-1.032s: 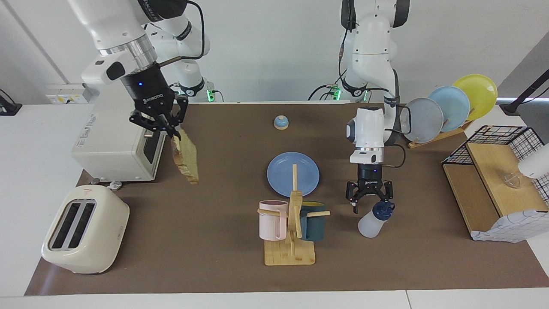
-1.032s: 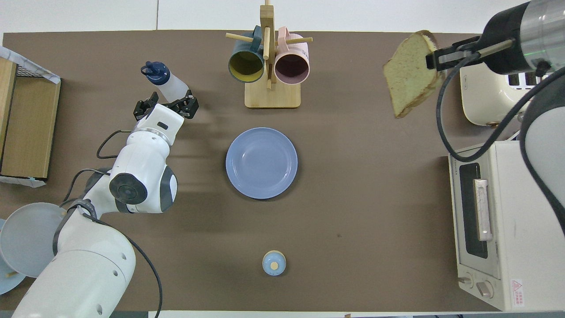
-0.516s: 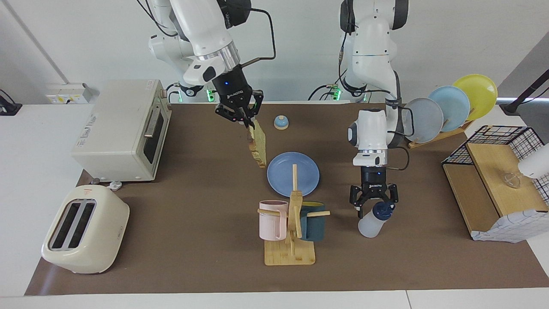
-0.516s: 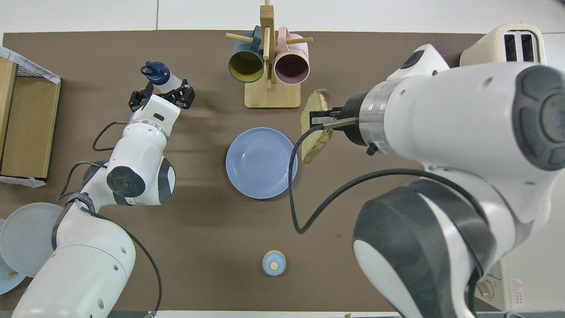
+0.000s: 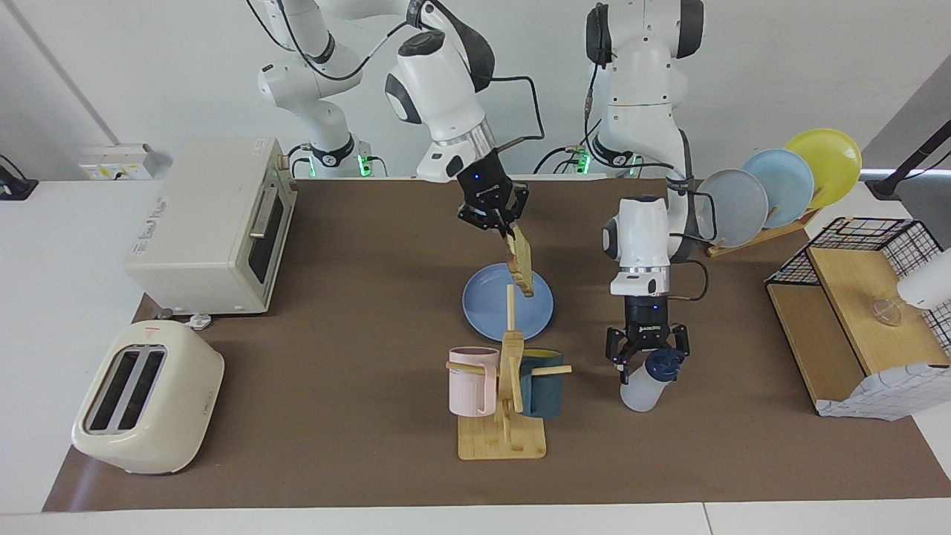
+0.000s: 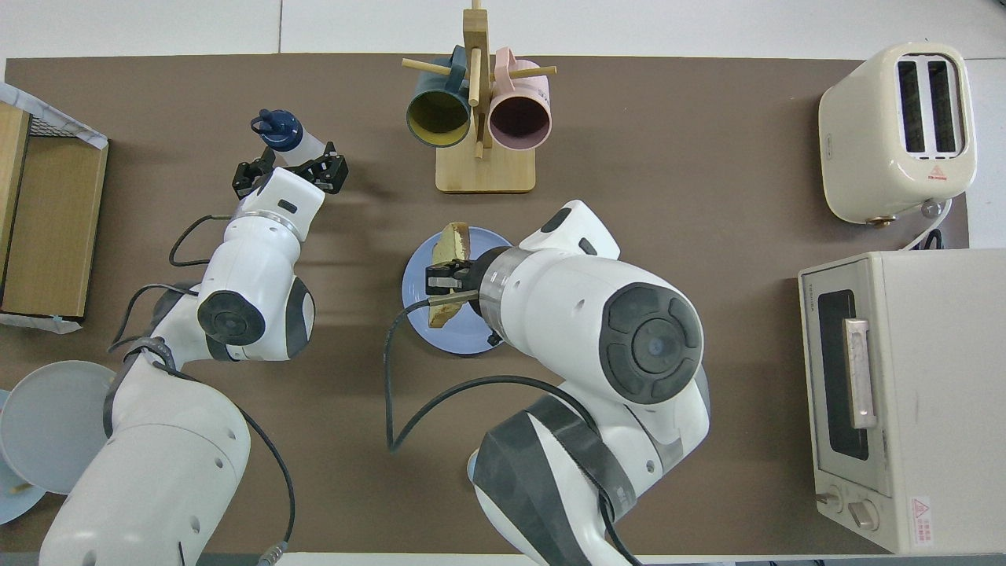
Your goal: Put bread on plate and add seasoning
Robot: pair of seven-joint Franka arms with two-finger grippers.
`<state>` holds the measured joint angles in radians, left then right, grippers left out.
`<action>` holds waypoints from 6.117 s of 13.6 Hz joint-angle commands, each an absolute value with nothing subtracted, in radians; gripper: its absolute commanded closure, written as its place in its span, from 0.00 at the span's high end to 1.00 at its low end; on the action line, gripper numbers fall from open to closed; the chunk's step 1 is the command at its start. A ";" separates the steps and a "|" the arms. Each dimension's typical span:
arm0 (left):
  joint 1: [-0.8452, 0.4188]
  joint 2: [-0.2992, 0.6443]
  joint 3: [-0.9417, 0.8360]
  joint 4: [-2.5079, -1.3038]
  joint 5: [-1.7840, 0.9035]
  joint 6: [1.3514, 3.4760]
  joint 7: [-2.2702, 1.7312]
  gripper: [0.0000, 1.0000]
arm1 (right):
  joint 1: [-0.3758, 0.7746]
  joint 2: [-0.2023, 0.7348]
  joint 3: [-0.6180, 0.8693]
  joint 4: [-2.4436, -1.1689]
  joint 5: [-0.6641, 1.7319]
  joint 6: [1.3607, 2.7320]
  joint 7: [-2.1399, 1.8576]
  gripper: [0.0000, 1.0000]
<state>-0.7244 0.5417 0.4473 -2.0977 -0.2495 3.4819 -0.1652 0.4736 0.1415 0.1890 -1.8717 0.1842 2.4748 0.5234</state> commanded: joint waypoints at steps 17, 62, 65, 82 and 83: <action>-0.698 0.604 0.453 -2.022 -0.249 3.502 -0.178 1.00 | 0.489 0.166 0.186 -2.114 0.202 2.787 0.466 0.00; -0.655 0.239 0.440 -1.821 -0.169 2.484 0.290 0.23 | 0.259 0.086 0.175 -1.749 0.202 2.012 0.391 1.00; -0.655 0.195 0.433 -1.821 -0.176 2.369 0.467 0.17 | 0.216 0.046 0.175 -1.753 0.202 1.852 0.393 1.00; -0.670 -0.037 0.324 -1.835 -0.317 1.700 1.031 0.14 | 0.161 -0.006 0.173 -1.743 0.259 1.671 0.413 1.00; -0.669 -0.046 0.324 -1.835 -0.330 1.665 1.072 0.14 | 0.144 -0.006 0.173 -1.744 0.273 1.667 0.413 1.00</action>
<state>-0.6646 -0.0103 0.3161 -1.8172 -0.2997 1.7262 1.0025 0.1809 0.0050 0.1700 -1.7426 0.2254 1.6842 0.4198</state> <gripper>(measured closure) 0.626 0.000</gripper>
